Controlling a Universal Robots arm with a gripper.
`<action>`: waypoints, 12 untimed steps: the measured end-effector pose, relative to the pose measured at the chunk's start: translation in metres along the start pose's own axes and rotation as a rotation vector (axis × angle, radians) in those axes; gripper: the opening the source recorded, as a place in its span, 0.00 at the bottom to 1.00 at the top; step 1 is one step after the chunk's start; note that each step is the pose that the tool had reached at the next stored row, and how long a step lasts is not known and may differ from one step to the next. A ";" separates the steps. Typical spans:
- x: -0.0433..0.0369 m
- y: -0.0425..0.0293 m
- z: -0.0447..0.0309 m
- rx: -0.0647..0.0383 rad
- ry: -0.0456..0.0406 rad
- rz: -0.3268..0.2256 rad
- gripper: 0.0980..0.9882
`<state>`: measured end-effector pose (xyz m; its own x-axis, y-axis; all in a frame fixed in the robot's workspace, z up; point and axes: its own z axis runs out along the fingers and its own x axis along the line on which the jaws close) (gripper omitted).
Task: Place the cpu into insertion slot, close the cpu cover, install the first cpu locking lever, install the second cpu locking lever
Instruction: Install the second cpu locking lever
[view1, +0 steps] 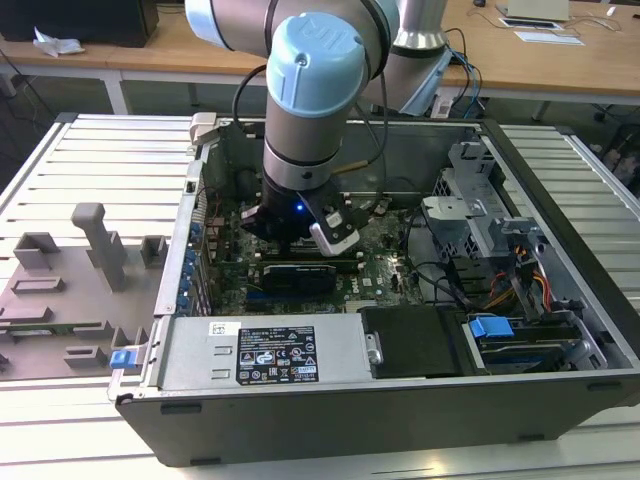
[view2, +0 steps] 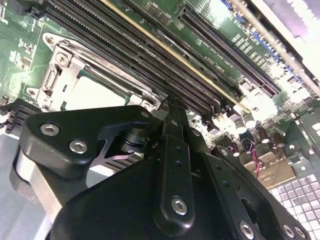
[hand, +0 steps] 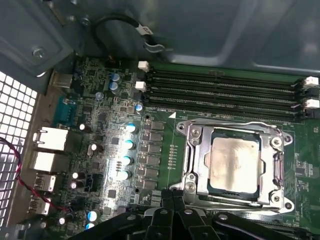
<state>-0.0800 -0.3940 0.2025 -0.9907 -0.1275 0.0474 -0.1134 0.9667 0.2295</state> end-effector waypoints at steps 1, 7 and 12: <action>0.0001 0.0002 0.0002 -0.005 -0.0003 -0.002 0.01; -0.0008 0.0035 0.0031 -0.016 0.0002 -0.010 0.01; -0.0027 0.0030 0.0071 -0.022 0.0008 -0.013 0.01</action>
<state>-0.0782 -0.3892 0.1962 -0.9890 -0.1407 0.0450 -0.1251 0.9598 0.2513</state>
